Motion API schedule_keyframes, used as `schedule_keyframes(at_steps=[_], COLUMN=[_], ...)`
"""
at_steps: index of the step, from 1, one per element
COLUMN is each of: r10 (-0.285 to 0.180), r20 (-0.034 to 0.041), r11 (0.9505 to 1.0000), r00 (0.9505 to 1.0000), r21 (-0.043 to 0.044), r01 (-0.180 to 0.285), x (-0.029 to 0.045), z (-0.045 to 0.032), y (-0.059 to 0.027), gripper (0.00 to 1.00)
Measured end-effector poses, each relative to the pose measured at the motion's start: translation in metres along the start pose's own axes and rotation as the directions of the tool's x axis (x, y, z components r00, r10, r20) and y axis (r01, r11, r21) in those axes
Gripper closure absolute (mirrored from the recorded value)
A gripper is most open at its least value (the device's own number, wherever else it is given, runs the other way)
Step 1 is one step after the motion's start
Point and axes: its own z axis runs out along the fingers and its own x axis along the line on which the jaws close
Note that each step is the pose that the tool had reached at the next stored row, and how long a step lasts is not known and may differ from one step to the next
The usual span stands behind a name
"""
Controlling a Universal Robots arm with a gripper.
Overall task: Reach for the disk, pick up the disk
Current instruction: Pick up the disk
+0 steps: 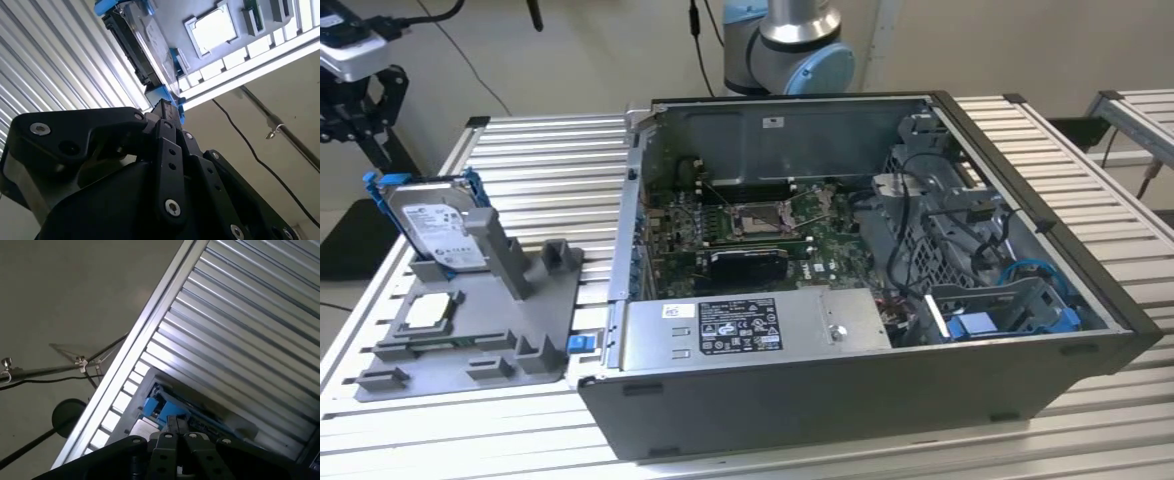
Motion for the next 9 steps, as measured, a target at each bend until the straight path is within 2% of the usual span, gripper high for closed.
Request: schedule_keyframes(at_steps=[6, 9], r10=[-0.051, -0.099], r20=[-0.0019, -0.0035], r11=[0.9987, 0.9951], r00=[0.9987, 0.9951], r21=[0.0001, 0.0001], r01=[0.051, 0.099], x=[-0.0001, -0.0001], z=[0.0000, 0.0000], y=[0.0001, 0.0001], gripper=[1.00, 1.00])
